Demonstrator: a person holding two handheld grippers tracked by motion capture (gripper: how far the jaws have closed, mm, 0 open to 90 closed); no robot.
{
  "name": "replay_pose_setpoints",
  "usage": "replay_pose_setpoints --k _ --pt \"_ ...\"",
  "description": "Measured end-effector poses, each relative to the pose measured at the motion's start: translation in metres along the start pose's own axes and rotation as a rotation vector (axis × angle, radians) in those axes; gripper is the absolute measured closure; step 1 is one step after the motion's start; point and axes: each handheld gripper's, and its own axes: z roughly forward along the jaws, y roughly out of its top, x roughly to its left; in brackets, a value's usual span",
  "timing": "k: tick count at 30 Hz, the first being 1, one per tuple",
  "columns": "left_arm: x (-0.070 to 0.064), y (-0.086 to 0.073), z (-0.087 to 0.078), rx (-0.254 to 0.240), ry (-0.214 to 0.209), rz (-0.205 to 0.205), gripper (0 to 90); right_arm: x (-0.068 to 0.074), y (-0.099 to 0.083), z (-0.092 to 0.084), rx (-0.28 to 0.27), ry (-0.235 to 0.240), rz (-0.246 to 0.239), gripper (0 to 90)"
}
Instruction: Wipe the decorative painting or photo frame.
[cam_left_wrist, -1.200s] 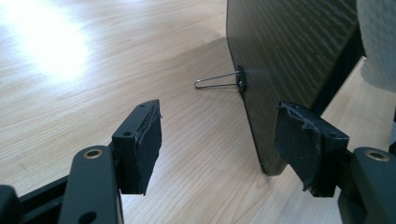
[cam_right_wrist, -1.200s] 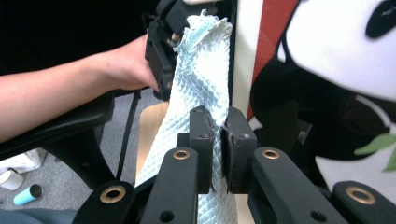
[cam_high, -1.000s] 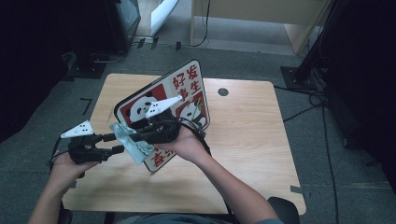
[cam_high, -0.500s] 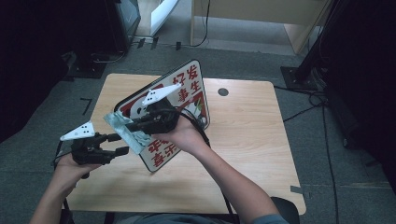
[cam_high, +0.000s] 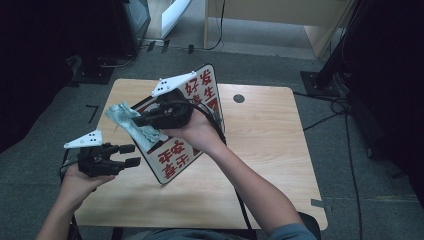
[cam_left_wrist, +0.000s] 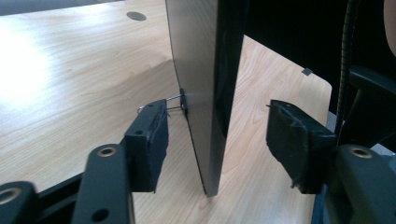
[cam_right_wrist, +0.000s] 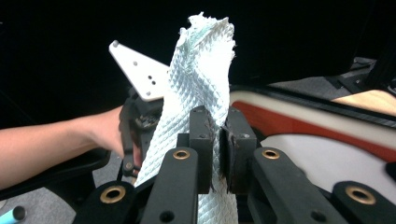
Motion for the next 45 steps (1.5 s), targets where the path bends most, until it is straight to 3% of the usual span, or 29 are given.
replay_pose_setpoints --k 3,5,7,12,17,26,36,45 --pt "-0.003 0.002 0.003 0.026 -0.016 -0.020 42.2 -0.002 0.004 -0.003 -0.007 -0.006 -0.004 84.3" --pt "-0.005 0.002 0.003 0.017 -0.011 -0.005 43.5 -0.005 0.008 -0.006 -0.018 -0.014 -0.009 84.3" --pt "-0.008 0.004 0.004 0.016 -0.015 -0.016 48.5 -0.007 0.014 -0.011 -0.037 -0.011 -0.033 84.3" --pt "-0.012 0.007 0.005 0.001 0.005 -0.023 53.3 -0.019 0.030 -0.021 -0.048 -0.049 -0.034 84.3" --pt "-0.014 0.009 0.010 0.009 0.027 -0.002 55.7 -0.027 0.039 -0.023 -0.049 -0.066 -0.036 84.3" --pt "-0.011 0.012 0.013 0.010 0.040 -0.021 65.6 -0.033 0.046 -0.009 -0.024 -0.041 -0.022 84.1" --pt "-0.010 0.014 0.014 0.024 0.059 -0.015 75.7 -0.036 0.043 0.009 0.032 -0.011 -0.020 84.2" --pt "-0.012 0.015 0.015 0.034 0.057 -0.018 76.7 -0.040 0.041 0.013 0.074 0.001 0.017 84.6"
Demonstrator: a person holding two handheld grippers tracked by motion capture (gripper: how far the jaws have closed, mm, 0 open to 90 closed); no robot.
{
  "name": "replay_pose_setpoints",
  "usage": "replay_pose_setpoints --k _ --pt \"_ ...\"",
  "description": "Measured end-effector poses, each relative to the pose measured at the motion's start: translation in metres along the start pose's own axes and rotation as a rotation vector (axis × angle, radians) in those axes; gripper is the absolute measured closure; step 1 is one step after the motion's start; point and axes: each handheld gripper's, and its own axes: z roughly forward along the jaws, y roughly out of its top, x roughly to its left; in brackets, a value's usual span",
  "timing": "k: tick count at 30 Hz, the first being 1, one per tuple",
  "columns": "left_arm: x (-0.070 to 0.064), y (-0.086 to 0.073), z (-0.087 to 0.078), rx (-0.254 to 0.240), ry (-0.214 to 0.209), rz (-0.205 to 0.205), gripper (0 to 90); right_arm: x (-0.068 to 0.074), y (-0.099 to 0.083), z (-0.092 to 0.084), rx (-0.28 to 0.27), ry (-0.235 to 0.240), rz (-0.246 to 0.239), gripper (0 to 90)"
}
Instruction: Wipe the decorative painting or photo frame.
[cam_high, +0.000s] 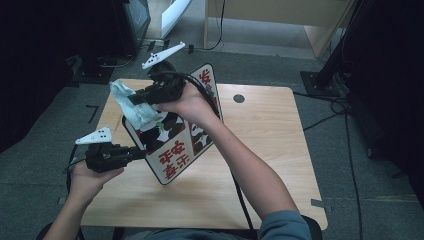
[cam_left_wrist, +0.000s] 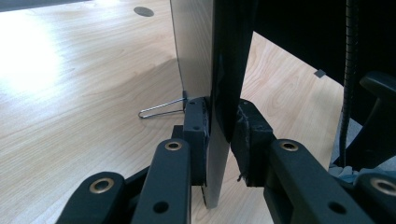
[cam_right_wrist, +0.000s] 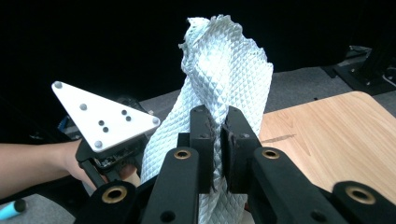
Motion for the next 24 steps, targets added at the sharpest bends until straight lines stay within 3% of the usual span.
replay_pose_setpoints --k 4,7,14,24 --pt "0.000 0.000 0.000 0.003 -0.001 -0.003 76.6 0.000 -0.001 0.001 -0.002 -0.001 -0.002 84.5" --pt "-0.001 0.001 0.000 0.008 -0.003 -0.010 76.9 -0.004 -0.002 0.001 0.000 0.027 0.046 84.2" --pt "-0.002 0.001 0.001 0.010 0.001 -0.013 77.4 -0.004 -0.003 0.000 -0.005 0.025 0.022 82.9" --pt "-0.004 0.001 0.001 0.017 0.002 -0.014 77.7 -0.009 -0.006 -0.006 -0.015 0.010 0.033 82.3"
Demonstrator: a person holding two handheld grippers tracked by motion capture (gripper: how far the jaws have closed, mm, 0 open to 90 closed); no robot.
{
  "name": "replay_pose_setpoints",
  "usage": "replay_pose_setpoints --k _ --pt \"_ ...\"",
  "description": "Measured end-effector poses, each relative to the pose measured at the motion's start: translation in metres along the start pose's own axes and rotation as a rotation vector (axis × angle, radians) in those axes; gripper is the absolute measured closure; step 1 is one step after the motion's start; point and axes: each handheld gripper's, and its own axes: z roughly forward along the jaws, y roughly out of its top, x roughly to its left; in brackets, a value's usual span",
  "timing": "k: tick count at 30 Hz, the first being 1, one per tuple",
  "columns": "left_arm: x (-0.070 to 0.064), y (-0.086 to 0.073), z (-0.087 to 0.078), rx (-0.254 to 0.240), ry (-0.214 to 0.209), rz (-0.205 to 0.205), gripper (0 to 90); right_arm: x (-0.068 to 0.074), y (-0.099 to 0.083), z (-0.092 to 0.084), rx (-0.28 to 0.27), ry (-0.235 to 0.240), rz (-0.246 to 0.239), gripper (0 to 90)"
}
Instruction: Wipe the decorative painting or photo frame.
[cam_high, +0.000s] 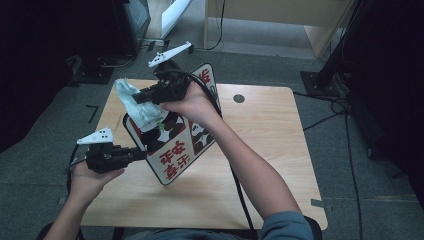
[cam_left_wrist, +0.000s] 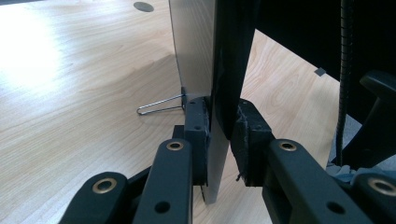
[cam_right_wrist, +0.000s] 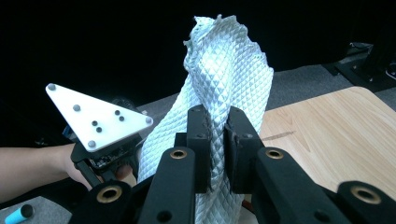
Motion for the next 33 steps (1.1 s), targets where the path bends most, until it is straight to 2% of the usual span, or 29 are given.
replay_pose_setpoints --k 9,20,25,33 --pt "0.000 0.000 0.000 0.002 -0.002 0.006 77.6 -0.005 -0.002 -0.005 -0.008 -0.010 -0.012 81.6" --pt "0.000 0.000 0.000 -0.002 -0.009 0.003 77.5 -0.014 -0.004 -0.015 -0.009 -0.040 0.011 81.8" --pt "0.000 -0.001 0.001 -0.008 -0.008 0.013 76.3 -0.012 -0.004 -0.014 -0.007 -0.044 0.016 82.6" --pt "-0.002 0.002 0.009 -0.032 -0.007 0.000 71.9 -0.009 -0.006 -0.014 -0.015 -0.042 0.008 82.8"
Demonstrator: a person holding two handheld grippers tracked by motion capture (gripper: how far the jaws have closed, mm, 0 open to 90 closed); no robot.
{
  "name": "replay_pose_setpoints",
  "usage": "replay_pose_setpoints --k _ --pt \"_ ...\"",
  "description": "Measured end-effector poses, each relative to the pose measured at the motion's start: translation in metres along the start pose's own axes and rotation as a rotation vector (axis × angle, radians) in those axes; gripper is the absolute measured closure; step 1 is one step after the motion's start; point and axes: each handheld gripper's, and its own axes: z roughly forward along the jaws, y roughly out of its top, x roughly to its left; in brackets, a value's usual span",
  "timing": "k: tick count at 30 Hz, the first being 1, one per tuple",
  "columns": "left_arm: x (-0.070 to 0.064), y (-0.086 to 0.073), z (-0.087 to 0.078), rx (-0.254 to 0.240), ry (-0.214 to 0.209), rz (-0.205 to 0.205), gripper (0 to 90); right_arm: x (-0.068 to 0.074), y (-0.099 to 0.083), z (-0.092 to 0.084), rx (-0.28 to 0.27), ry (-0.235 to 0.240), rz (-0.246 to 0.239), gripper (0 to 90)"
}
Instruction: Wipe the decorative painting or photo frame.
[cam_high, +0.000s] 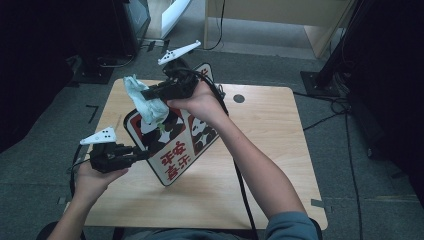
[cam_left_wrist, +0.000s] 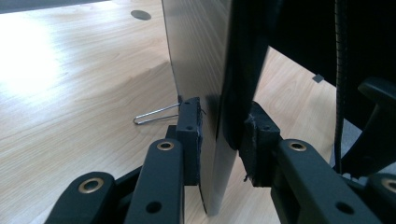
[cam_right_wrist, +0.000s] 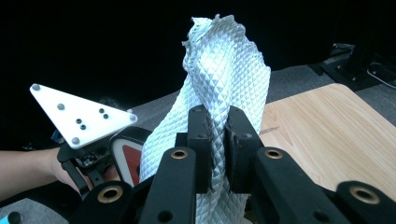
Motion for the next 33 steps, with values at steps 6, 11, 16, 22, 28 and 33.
replay_pose_setpoints --k 6,11,16,22,28,33 --pt "0.001 0.002 0.006 -0.012 -0.013 -0.027 71.1 -0.001 0.000 0.000 -0.002 0.001 0.004 82.8" --pt "-0.001 0.003 0.010 -0.014 0.008 -0.018 71.9 0.000 -0.001 0.000 -0.006 0.001 0.002 82.8" --pt "-0.002 0.005 0.009 0.008 0.021 -0.021 73.3 -0.002 -0.002 0.000 -0.010 0.006 0.008 82.8" --pt "-0.003 0.006 0.009 0.014 0.030 -0.022 74.3 -0.002 0.000 0.000 -0.001 0.001 0.002 82.7" --pt "0.000 0.005 0.007 0.012 0.034 -0.021 75.7 -0.008 0.001 -0.003 0.006 -0.008 0.005 82.7" --pt "0.000 0.006 0.007 0.013 0.034 -0.017 76.1 -0.013 0.001 -0.008 0.008 -0.022 0.020 82.7"
